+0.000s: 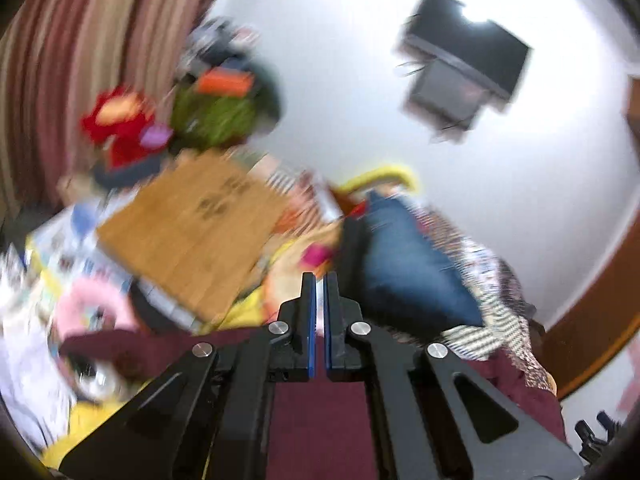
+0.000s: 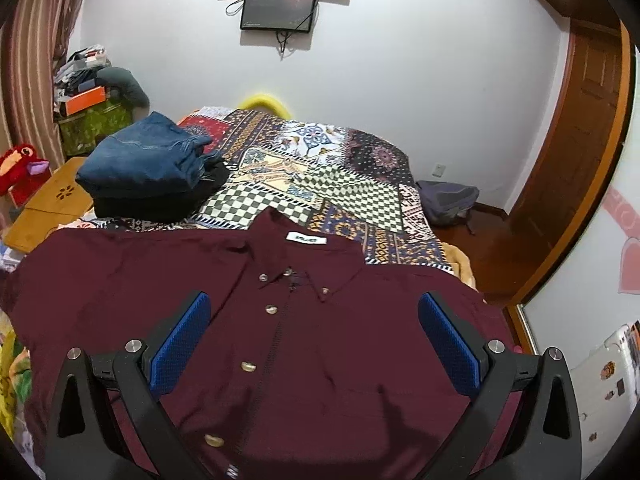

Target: Fold large clothes

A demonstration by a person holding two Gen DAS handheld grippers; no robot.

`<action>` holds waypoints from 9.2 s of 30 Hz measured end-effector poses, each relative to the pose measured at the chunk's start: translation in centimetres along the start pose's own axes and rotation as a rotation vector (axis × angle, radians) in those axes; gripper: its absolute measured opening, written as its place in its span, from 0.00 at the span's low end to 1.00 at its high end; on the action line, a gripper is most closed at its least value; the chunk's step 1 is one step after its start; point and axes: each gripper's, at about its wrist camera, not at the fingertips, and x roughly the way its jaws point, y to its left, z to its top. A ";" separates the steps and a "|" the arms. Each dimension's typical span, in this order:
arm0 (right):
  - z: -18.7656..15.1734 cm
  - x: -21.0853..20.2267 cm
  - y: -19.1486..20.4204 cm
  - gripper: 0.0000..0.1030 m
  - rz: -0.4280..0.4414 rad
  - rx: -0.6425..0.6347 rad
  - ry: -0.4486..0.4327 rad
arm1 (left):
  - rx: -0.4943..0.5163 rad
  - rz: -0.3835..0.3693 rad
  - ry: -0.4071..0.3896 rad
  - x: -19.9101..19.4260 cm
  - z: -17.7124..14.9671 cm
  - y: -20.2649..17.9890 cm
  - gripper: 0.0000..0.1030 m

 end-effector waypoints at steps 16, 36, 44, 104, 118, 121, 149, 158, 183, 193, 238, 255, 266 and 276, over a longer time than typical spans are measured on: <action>-1.0 0.1 -1.4 1.00 0.017 0.056 0.010 | -0.094 0.156 0.218 0.1 -5.3 5.1 0.66; -0.7 1.9 3.9 1.00 -0.019 -0.083 0.078 | -0.631 0.096 0.442 11.1 -13.3 21.8 0.63; -0.6 1.9 3.3 1.00 -0.037 -0.073 0.088 | -0.426 0.268 0.365 12.0 -10.1 20.1 0.04; -2.2 1.6 -6.7 1.00 -0.007 -0.028 0.072 | 0.566 -0.497 0.633 2.3 -18.6 -30.4 0.52; 2.4 3.0 2.9 1.00 0.185 -0.273 0.046 | 0.462 -0.175 0.446 4.8 -10.6 -16.7 0.59; 2.9 4.6 5.8 1.00 0.225 -0.343 0.077 | 0.440 -0.136 0.471 5.8 -10.8 -14.0 0.59; -0.9 16.3 15.3 0.31 0.381 -0.533 0.528 | 0.438 -0.156 0.548 9.4 -14.2 -9.9 0.59; 2.9 11.8 8.0 0.17 0.406 -0.305 0.345 | 0.458 -0.153 0.514 7.9 -13.3 -12.1 0.59; -4.0 8.7 -15.6 0.18 0.316 0.334 0.222 | 0.567 -0.196 0.710 7.4 -23.6 -22.0 0.63; -8.4 8.0 -18.6 0.41 0.194 0.529 0.263 | 0.556 -0.183 0.705 7.1 -24.5 -22.1 0.64; -20.3 2.8 -31.9 0.69 0.111 0.963 0.318 | 0.774 -0.452 0.519 3.9 -24.0 -41.8 0.69; -23.9 8.6 -34.0 0.55 0.169 1.220 0.351 | 0.696 -0.430 0.607 6.0 -25.8 -40.4 0.70; -16.2 6.6 -33.4 0.09 0.044 1.032 0.181 | 0.656 -0.424 0.580 5.5 -24.5 -38.5 0.70; -5.9 1.3 -23.0 0.09 0.217 0.600 0.009 | 0.644 -0.442 0.560 4.8 -23.9 -37.6 0.70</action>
